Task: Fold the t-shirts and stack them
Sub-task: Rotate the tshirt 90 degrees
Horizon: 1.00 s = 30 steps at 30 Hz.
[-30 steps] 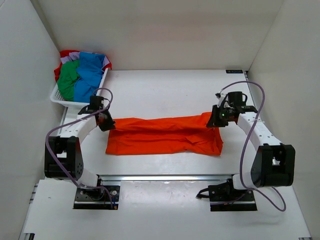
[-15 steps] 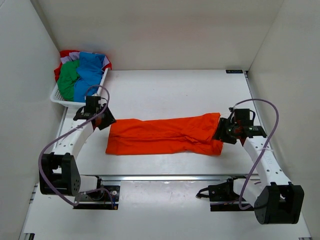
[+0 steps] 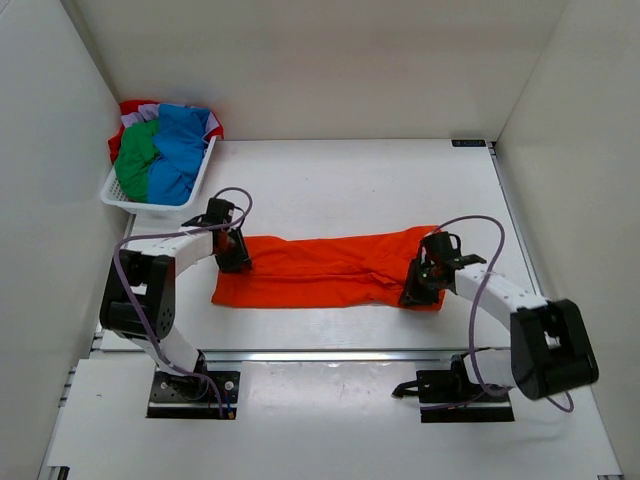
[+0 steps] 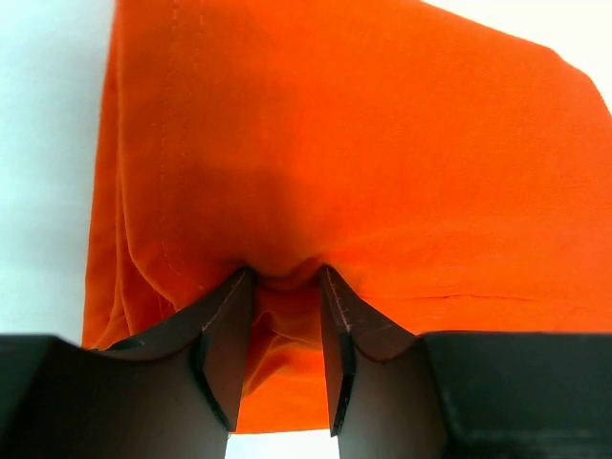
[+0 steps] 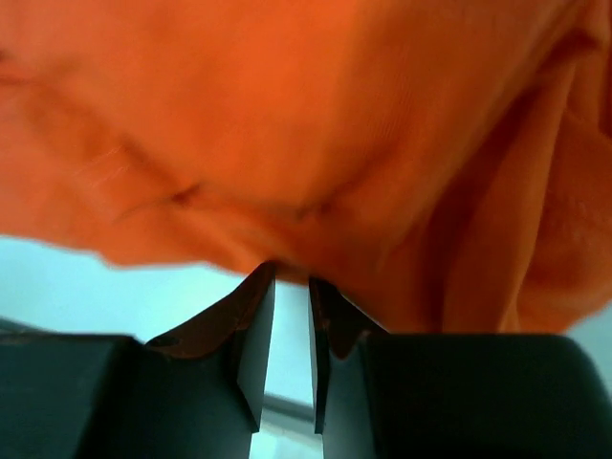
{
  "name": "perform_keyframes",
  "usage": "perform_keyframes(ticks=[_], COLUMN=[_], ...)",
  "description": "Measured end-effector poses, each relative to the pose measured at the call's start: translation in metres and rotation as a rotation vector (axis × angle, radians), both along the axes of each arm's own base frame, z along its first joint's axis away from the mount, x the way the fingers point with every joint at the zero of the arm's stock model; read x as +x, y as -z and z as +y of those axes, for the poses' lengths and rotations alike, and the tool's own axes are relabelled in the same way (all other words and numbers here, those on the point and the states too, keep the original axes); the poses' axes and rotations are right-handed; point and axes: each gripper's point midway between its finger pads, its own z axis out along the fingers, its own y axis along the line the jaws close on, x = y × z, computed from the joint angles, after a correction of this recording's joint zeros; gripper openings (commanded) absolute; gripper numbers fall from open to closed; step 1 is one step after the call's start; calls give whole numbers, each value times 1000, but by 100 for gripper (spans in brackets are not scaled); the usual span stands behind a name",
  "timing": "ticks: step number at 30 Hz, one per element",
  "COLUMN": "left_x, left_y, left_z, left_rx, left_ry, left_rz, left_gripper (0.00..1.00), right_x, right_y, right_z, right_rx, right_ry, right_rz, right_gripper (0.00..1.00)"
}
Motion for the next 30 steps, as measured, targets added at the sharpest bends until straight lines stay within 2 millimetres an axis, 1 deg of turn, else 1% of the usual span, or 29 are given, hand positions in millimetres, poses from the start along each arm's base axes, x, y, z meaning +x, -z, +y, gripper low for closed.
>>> perform_keyframes(ticks=[1, 2, 4, 5, 6, 9, 11, 13, 16, 17, 19, 21, 22, 24, 26, 27, 28, 29, 30], left_x=[2, 3, 3, 2, 2, -5, -18, -37, -74, -88, -112, -132, -139, -146, -145, -145, -144, -143, -142], left_y=[0, 0, 0, 1, 1, 1, 1, 1, 1, 1, 0, -1, -1, -4, -7, -9, -10, -12, -15], left_z=[-2, -4, -7, -8, -11, -22, -36, -54, -90, -105, -131, -151, -157, -165, -168, -168, -168, -167, -167], left_rx=[-1, -5, -13, -17, -23, -53, -86, -122, -198, -230, -285, -332, -349, -380, -397, -398, -400, -402, -408], left_ry=[7, 13, 22, 27, 30, 51, 76, 111, 192, 229, 296, 343, 359, 365, 354, 347, 343, 335, 328], left_rz=[1, 1, 1, 1, 2, 0, 3, 18, 59, 84, 132, 184, 205, 239, 256, 259, 261, 266, 270], left_gripper=[43, 42, 41, 39, 39, 38, 37, 36, 38, 40, 42, 49, 51, 57, 62, 66, 70, 71, 72], right_x=[2, 4, 21, 33, 46, 102, 143, 193, 260, 280, 308, 320, 322, 320, 314, 312, 309, 304, 297], right_y=[7, 10, 9, 9, 8, 6, 4, 0, -4, -5, -8, -9, -9, -11, -15, -17, -20, -25, -32], right_z=[0, 2, 3, 4, 4, 3, 1, -1, 4, 6, 13, 22, 25, 29, 29, 29, 28, 26, 23], right_rx=[-5, 5, 9, 7, 8, 0, -8, -16, -24, -26, -24, -14, -12, -17, -32, -39, -49, -51, -50], right_ry=[6, 12, 26, 30, 36, 45, 47, 41, 5, -12, -45, -83, -95, -116, -124, -127, -129, -128, -127], right_rz=[21, 48, 55, 60, 61, 34, 7, -34, -100, -126, -159, -167, -166, -157, -144, -143, -143, -140, -140], right_gripper=[18, 19, 19, 19, 19, 20, 20, 21, 23, 25, 33, 36, 36, 39, 41, 45, 53, 57, 66])
